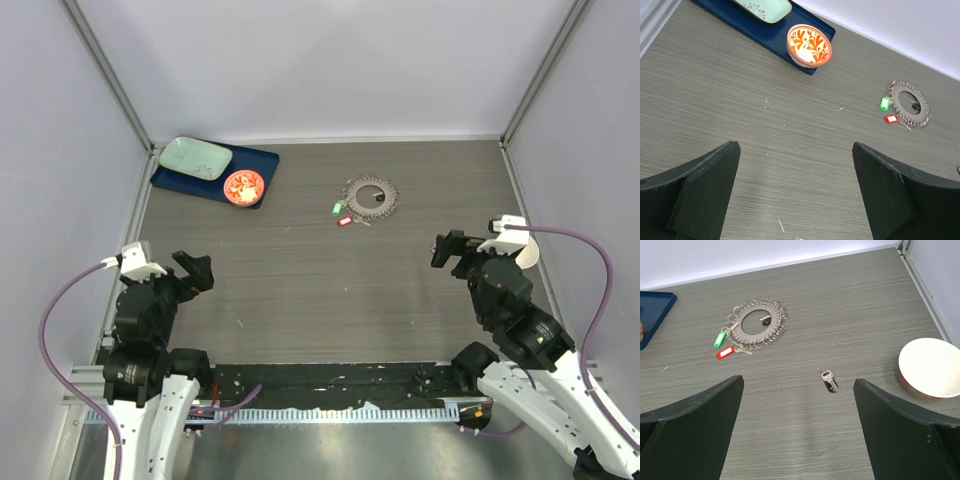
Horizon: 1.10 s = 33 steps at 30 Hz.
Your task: Put the keys on the keyring
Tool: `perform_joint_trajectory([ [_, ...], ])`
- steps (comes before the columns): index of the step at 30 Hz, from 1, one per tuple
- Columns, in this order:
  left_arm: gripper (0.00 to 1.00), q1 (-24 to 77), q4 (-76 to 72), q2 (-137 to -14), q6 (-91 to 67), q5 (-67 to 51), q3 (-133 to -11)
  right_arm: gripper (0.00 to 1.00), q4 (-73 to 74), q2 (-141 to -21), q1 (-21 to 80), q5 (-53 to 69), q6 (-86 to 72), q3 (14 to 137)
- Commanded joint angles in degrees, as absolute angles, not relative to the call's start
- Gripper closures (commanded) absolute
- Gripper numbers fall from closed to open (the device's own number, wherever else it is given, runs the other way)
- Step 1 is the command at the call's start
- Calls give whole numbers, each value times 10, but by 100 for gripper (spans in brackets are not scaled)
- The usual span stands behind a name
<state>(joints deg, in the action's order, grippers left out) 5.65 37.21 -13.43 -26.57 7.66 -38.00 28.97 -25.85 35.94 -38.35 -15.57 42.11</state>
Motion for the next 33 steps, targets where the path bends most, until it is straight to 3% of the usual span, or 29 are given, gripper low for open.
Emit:
perform_joint_trajectory([
  [1, 0, 64, 371, -123, -263, 91, -384, 1, 277, -274, 362, -394, -159, 430],
  [8, 0, 79, 372, -106, -263, 98, -385, 0, 267, -354, 362, -348, -178, 446],
  [19, 0, 111, 375, -89, -265, 114, -379, 1, 97, -694, 333, -270, -210, 517],
  [28, 0, 124, 376, -73, -264, 123, -377, 12, -23, -967, 250, -237, -252, 643],
  [33, 0, 132, 375, -69, -263, 122, -377, 20, -66, -1055, 215, -265, -231, 692],
])
